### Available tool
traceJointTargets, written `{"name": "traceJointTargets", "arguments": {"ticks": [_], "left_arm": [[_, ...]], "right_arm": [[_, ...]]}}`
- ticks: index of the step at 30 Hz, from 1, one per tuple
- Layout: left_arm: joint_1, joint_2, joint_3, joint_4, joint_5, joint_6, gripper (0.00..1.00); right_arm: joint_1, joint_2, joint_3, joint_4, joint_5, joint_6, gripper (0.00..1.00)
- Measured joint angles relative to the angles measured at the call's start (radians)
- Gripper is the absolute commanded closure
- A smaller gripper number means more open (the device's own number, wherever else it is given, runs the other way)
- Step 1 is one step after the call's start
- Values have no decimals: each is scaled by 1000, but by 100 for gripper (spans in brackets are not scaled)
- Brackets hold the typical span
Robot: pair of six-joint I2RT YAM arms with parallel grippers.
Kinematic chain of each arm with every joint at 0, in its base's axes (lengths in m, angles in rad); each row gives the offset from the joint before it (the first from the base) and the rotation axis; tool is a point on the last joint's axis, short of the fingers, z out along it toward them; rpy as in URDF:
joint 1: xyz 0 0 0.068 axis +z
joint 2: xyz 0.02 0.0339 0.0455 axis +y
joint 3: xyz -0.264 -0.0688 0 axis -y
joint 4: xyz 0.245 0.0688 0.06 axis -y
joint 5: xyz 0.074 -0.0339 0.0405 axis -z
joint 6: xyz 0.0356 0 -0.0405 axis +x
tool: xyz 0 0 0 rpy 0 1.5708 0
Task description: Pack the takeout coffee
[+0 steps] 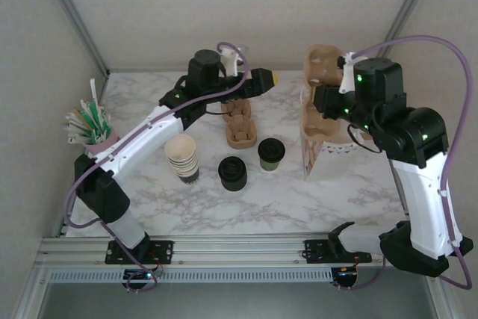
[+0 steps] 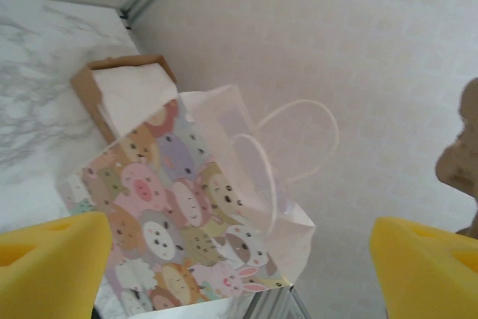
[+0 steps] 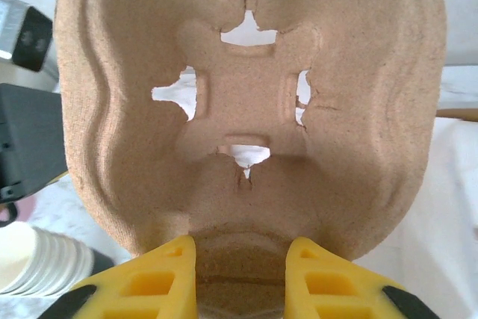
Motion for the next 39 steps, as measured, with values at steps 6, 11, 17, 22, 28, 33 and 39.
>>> {"name": "traceJointTargets", "arguments": {"ticks": [6,11,17,22,28,33,39], "left_arm": [[-64,114,111,-21,18,7,25],[-92,194,177,-44,48,14,36],[-110,261,231,-67,83,23,56],[-111,290,242,-75,101,21,73],[-111,298,247,-85,106,22,85],[-111,309,257,-97,109,18,90],[-111,329,280,-106,109,18,92]], "right_arm": [[-93,10,-22,-43,57,-33,78],[-152,67,-31,-49,69,-49,78],[-205,135,-43,-50,69,-63,78],[-237,182,-47,-50,70,-80,78],[-269,228,-47,-54,69,-97,78],[-283,277,-47,-67,69,-119,79],[-288,315,-47,-84,70,-138,79]]}}
